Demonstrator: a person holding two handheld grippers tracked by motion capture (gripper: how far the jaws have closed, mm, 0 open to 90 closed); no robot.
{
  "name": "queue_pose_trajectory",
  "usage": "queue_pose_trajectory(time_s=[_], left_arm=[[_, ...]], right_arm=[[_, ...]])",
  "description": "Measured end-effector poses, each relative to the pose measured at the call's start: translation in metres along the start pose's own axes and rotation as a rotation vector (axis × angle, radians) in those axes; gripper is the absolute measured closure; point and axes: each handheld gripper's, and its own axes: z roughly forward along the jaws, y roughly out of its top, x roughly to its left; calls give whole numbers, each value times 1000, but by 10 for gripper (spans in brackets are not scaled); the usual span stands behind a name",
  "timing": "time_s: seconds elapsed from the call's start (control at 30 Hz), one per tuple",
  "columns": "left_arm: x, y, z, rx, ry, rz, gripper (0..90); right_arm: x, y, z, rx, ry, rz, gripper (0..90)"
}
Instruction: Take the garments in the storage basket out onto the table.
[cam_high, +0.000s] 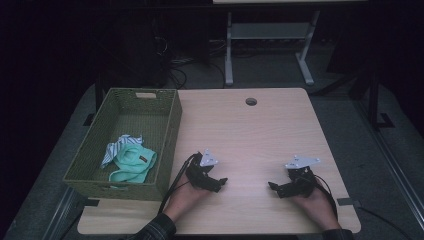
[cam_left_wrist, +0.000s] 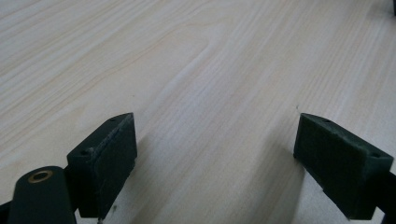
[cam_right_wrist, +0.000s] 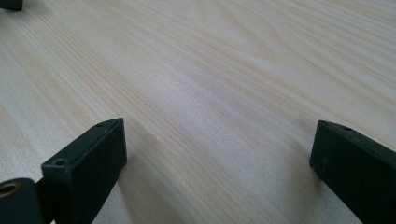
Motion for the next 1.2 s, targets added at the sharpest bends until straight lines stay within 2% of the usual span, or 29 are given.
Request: queue_pose_trajectory(time_s=[0.23,0.37,0.57,0.93,1.2], left_arm=[[0,0,-1,1,-6,8,127],[-1,0,0,-1,5,-5,127],[0,-1,-3,13,-7,8,127],[2,-3,-8,37,-11,-7,131],[5,-2,-16,40,8,-1,131]], right_arm=[[0,0,0,3,1,7,36],[0,0,0,3,2,6,35],[0,0,0,4,2,6,34],[1,0,0,4,3,6,33],[1,0,0,3,-2,7,33]])
